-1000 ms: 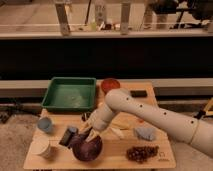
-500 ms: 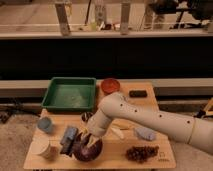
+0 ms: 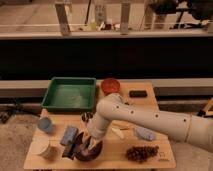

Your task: Place brush in purple bowl

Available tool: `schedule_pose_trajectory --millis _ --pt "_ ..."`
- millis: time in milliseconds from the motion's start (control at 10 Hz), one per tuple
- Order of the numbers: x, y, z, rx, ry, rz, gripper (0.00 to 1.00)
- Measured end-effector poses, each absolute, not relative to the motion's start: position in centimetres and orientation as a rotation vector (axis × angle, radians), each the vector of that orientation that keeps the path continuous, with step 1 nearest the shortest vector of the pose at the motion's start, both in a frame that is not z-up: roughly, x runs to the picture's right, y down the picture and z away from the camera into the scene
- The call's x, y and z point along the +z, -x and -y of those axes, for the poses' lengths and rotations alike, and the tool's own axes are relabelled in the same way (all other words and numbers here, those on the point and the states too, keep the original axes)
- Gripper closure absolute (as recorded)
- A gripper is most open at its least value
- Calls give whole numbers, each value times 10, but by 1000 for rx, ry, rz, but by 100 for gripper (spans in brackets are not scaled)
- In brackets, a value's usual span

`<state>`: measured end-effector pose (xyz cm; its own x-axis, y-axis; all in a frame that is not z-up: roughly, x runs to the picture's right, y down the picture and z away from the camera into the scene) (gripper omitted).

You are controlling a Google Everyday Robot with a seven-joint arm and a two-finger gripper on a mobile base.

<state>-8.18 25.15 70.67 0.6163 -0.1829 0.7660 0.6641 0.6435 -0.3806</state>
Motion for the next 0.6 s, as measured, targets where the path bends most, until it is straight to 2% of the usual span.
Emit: schedule_pose_trajectory --millis 400,600 --pt "712 83 -258 -536 730 747 100" --pt "713 85 -260 -538 735 745 92"
